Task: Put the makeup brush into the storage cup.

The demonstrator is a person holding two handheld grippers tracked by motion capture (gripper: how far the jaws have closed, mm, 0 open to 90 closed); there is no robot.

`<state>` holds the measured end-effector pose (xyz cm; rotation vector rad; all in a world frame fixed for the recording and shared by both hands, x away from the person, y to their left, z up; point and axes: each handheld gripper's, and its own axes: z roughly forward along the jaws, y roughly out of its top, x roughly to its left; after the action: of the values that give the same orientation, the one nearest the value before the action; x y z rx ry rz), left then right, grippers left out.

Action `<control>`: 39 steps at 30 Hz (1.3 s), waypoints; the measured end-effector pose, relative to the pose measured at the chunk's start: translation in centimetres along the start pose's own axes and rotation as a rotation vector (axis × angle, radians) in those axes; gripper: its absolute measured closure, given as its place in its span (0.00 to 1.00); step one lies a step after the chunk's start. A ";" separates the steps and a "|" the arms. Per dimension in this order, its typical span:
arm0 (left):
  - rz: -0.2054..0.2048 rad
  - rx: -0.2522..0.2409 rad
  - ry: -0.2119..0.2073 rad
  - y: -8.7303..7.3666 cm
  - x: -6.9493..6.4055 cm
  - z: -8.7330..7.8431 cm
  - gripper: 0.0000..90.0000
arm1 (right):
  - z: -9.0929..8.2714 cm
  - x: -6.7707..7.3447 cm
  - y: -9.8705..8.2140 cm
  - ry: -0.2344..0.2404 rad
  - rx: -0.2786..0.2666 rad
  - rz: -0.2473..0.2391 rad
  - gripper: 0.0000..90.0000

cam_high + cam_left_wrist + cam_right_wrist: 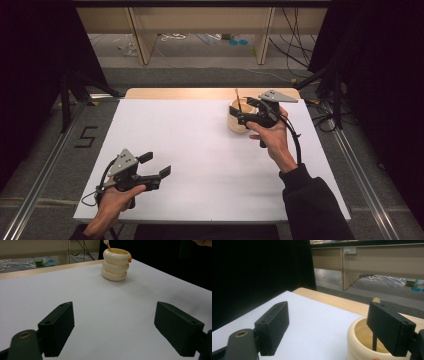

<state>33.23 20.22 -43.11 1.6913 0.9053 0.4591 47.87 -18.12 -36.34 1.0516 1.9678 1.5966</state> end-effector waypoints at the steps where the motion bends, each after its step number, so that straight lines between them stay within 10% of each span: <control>1: 0.000 0.000 0.000 0.0 0.0 0.0 0.18 | 0.0 0.0 0.0 0.000 0.000 0.000 0.20; 39: -0.003 0.003 0.007 0.0 -0.1 0.0 0.18 | -1.4 3.1 -2.6 0.031 0.006 -0.070 0.17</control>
<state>33.15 20.19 -43.09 1.6916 0.9139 0.4614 44.12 -16.81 -37.96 0.9552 2.0081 1.5803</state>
